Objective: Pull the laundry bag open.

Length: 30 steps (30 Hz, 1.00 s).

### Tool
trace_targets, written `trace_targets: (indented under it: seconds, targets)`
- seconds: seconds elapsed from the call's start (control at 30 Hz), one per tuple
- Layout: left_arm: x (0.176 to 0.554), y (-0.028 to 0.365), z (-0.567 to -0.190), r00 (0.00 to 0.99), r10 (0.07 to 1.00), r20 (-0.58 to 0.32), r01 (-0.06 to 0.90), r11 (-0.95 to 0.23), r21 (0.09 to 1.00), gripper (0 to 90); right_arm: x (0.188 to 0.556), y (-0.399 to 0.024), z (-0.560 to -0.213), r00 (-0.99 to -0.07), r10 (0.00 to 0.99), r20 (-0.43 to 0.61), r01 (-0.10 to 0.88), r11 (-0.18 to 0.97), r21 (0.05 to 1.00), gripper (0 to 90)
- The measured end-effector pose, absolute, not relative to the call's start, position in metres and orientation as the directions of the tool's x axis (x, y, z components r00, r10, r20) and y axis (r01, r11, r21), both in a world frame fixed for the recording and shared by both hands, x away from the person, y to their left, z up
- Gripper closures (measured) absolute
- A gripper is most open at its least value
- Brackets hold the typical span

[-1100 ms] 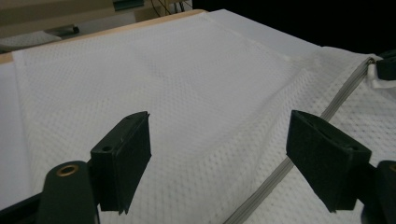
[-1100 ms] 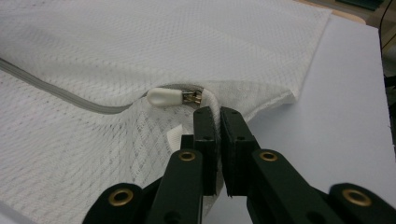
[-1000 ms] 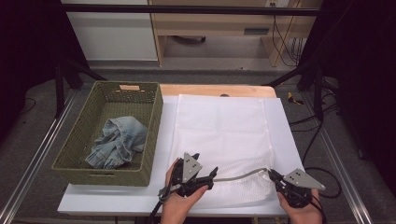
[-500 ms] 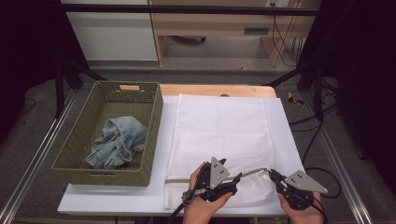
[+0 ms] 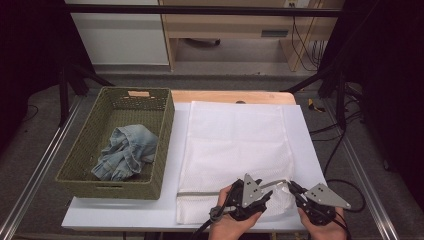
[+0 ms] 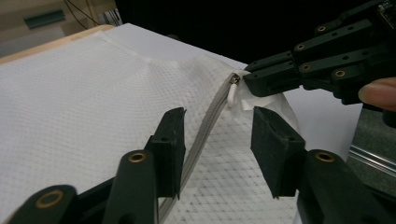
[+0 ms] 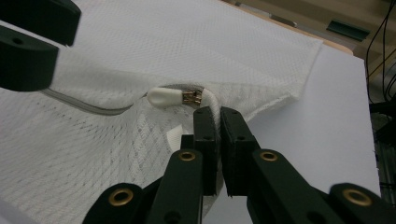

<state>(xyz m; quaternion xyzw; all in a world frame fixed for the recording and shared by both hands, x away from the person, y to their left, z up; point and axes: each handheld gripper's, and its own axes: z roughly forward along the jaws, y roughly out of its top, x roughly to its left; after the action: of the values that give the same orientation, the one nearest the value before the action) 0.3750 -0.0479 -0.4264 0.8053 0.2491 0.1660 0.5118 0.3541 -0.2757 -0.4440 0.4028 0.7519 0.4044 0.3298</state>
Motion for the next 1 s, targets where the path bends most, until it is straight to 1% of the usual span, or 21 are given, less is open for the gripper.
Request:
trace_targets:
  seconds: [0.13,0.23,0.3,0.6,0.83,1.0]
  targets:
    - [0.378,-0.059,-0.427,0.84,0.542,0.009,0.229,-0.369,0.901,61.8,0.353,-0.274,-0.443,-0.46,0.869,-0.181,0.331,0.357,0.874,85.9]
    - [0.38,-0.071,-0.431,0.85,0.525,0.037,0.211,-0.405,0.89,63.3,0.351,-0.274,-0.442,-0.459,0.869,-0.186,0.325,0.359,0.875,85.9]
    - [0.382,-0.074,-0.434,0.852,0.523,0.031,0.217,-0.406,0.888,63.5,0.35,-0.273,-0.442,-0.461,0.867,-0.19,0.32,0.362,0.875,86.0]
    - [0.385,-0.083,-0.438,0.855,0.518,0.029,0.217,-0.408,0.887,66.5,0.349,-0.273,-0.441,-0.463,0.864,-0.199,0.315,0.37,0.874,85.9]
    - [0.387,-0.087,-0.44,0.859,0.511,0.035,0.213,-0.42,0.882,72.9,0.348,-0.273,-0.441,-0.463,0.863,-0.202,0.32,0.374,0.87,85.9]
    - [0.388,-0.09,-0.44,0.867,0.499,0.018,0.225,-0.423,0.878,77.0,0.346,-0.272,-0.441,-0.468,0.861,-0.199,0.319,0.375,0.871,85.9]
